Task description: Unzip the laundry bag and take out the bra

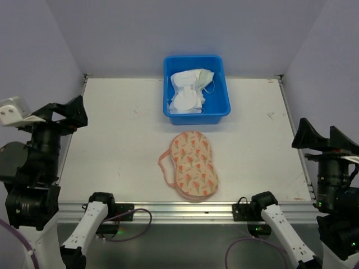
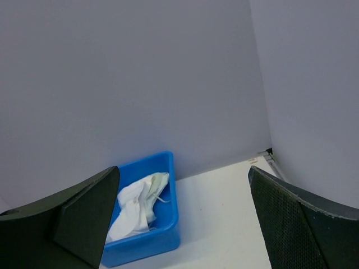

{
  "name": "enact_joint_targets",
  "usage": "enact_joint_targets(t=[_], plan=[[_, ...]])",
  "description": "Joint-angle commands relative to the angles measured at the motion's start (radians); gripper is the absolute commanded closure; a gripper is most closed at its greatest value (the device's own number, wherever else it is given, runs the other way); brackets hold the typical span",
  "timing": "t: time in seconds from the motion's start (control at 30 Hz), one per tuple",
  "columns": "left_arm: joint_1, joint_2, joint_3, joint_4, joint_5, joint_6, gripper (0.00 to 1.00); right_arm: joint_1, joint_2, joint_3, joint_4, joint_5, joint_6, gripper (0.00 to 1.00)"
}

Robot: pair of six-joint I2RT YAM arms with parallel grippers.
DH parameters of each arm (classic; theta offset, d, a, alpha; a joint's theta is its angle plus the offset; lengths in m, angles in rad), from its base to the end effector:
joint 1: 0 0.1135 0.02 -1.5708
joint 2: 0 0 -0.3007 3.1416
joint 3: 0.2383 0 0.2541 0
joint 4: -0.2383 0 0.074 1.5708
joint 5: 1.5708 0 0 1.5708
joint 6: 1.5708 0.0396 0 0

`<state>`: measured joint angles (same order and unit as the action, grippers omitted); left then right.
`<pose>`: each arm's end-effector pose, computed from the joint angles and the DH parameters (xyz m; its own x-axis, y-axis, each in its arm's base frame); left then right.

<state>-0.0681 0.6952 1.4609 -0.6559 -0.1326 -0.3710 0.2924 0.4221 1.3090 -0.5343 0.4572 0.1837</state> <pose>0.0384 0.0026 0.5329 0.1250 -0.3687 -0.9211 -0.0197 0.9273 -0.3739 -0.0352 -0.0288 0.5038 0.3503 0.2766 -0.8948 0.0753 0.9440 0.3213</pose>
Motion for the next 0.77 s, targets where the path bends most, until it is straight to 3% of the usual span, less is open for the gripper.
enact_joint_targets(t=[0.0, 0.17, 0.33, 0.73], plan=[[-0.018, -0.040, 0.059, -0.096, -0.156, 0.106, 0.00, -0.002, -0.046, -0.004, -0.023, -0.023, -0.065, 0.01], [-0.035, -0.085, 0.069, -0.114, -0.199, 0.109, 0.00, -0.002, -0.111, -0.031, 0.010, -0.064, -0.084, 0.01], [-0.035, -0.091, 0.029, -0.103, -0.133, 0.075, 0.00, -0.002, -0.134, -0.050, 0.011, -0.072, -0.089, 0.01], [-0.035, -0.094, -0.037, -0.093, -0.124, 0.066, 0.00, -0.002, -0.126, -0.093, 0.020, -0.101, -0.058, 0.01]])
